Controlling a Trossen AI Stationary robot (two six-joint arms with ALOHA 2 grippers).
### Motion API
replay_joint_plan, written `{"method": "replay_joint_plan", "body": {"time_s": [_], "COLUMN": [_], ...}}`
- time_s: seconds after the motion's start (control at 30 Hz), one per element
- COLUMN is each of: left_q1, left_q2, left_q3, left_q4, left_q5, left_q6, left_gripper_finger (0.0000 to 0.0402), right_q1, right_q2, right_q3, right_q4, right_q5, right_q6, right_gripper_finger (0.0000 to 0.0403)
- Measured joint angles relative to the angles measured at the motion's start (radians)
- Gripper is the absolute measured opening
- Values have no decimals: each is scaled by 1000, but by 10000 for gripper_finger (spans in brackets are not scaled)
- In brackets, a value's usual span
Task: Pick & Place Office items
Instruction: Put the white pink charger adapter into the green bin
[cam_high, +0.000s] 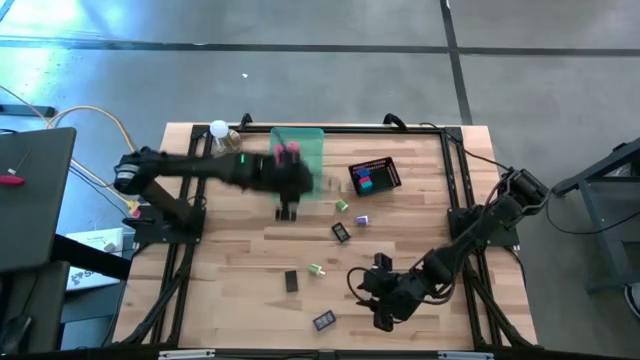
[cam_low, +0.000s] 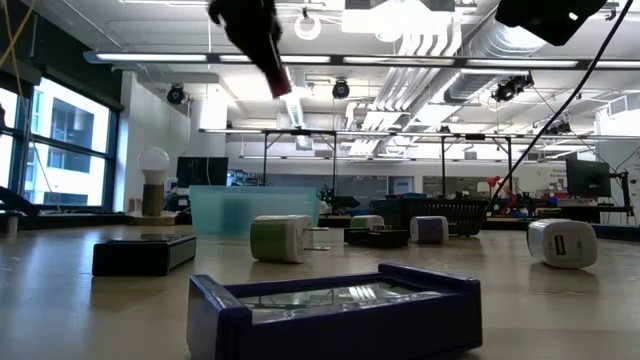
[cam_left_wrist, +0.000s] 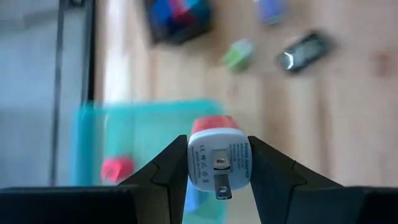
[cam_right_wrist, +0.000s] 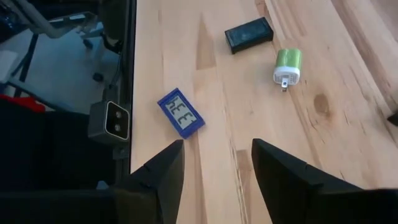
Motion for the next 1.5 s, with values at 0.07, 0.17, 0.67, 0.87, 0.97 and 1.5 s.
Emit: {"method": "replay_joint_plan", "body": {"time_s": [0.07, 0.17, 0.67, 0.87, 0.97, 1.5], "left_q1": [109, 258, 525, 524, 524, 523], "left_q2": [7, 32, 320, 386, 420, 472], "left_q3": [0, 0, 0, 0, 0, -1], "left_q4": [-19, -32, 78, 143, 160, 160], "left_q5": [55, 107, 331, 371, 376, 366], "left_q6": [-7, -12, -12, -1, -15, -33], "left_gripper_finger": [126, 126, 126, 126, 126, 161], "right_q1": [0, 0, -3, -2, -2, -2], "right_q2": [0, 0, 14, 14, 14, 14], "right_q3": [0, 0, 0, 0, 0, 0], "right_q4": [1, 0, 1, -1, -1, 0], "right_q5": [1, 2, 2, 2, 2, 1], "right_q6": [-13, -21, -90, -92, -98, -98], "right_gripper_finger": [174, 174, 174, 174, 174, 174]}}
